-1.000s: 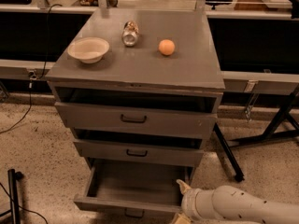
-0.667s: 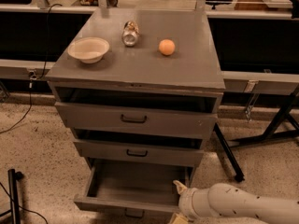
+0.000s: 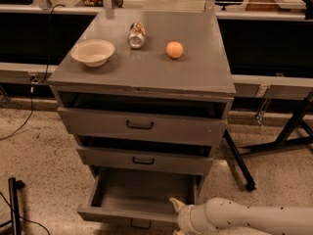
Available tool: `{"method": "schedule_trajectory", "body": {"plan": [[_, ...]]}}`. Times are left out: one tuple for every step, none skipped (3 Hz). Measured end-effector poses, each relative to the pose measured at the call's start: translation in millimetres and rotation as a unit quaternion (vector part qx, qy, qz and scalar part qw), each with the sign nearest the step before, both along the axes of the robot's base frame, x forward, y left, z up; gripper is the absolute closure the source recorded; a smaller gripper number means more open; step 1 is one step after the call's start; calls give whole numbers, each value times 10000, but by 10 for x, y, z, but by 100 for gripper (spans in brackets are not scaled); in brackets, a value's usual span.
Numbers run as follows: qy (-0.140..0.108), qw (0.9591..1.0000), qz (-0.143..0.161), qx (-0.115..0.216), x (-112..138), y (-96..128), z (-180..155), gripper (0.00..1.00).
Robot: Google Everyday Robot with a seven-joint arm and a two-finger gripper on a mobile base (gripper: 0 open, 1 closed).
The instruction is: Close bottom drawer
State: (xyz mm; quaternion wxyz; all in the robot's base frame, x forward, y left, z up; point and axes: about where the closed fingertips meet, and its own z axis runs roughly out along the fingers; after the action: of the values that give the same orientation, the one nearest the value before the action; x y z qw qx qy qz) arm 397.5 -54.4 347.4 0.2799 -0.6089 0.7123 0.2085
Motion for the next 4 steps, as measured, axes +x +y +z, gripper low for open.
{"method": "schedule_trajectory", "body": {"plan": [[28,9998,75,191,-44,36,-363,14],[87,9991,68,408,-88,30,-663,38],[148,9982,20,579,-131,3,-874,60],[272,9984,-140,481,-180,-23,-1120,85]]}}
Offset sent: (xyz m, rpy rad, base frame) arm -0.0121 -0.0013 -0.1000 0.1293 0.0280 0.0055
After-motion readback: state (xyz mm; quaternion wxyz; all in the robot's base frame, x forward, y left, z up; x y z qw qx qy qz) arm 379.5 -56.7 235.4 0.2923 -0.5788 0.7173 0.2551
